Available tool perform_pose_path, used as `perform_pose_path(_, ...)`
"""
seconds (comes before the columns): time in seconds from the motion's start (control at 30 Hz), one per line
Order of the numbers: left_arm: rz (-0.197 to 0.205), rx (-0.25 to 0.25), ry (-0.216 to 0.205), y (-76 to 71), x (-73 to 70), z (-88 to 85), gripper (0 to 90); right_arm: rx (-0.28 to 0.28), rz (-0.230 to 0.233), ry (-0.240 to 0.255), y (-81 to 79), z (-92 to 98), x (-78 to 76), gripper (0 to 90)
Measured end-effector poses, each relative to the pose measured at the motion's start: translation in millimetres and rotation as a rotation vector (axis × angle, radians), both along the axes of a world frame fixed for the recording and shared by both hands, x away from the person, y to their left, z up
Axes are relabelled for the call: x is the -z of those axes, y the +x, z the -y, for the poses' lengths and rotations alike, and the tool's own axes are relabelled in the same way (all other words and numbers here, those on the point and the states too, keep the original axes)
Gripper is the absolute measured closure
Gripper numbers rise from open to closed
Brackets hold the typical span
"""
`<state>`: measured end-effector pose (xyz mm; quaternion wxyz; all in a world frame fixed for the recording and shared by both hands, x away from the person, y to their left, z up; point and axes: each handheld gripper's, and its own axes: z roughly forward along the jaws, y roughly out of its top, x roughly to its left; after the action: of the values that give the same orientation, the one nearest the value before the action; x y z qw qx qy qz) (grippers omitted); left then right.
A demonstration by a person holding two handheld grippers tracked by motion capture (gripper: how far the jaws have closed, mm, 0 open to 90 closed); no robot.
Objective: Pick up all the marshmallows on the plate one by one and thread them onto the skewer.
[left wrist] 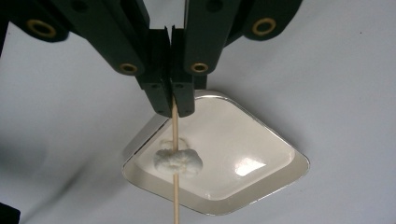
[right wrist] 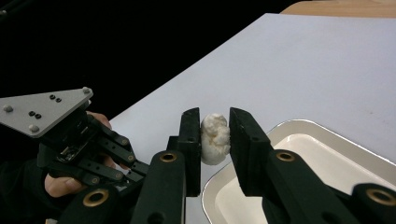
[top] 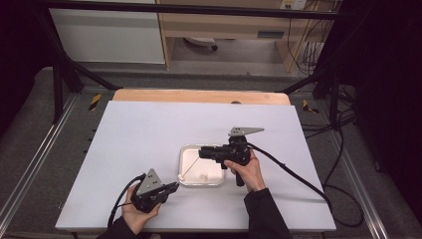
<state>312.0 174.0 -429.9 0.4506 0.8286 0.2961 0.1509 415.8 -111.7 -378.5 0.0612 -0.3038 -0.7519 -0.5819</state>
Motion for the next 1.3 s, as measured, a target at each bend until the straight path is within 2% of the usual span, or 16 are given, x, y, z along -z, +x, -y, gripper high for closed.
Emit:
perform_pose_path(0.6,-0.008,0.014,0.034,-0.2,3.8,1.1,88.7,-0.037,-0.011,0.015,-7.2,-7.8,9.6,78.8)
perform_pose_path(0.77,-0.008,0.016,0.045,-0.3,4.1,1.9,88.8,-0.042,-0.003,-0.010,-9.2,-9.2,12.6,78.9)
perform_pose_path(0.93,-0.012,0.014,0.054,-0.6,4.6,2.4,88.8,-0.045,-0.007,-0.003,-10.8,-11.7,15.9,78.9)
perform_pose_path(1.3,-0.009,0.022,0.048,-1.3,4.7,3.0,88.9,-0.059,-0.018,0.006,-13.7,-14.6,20.5,79.5)
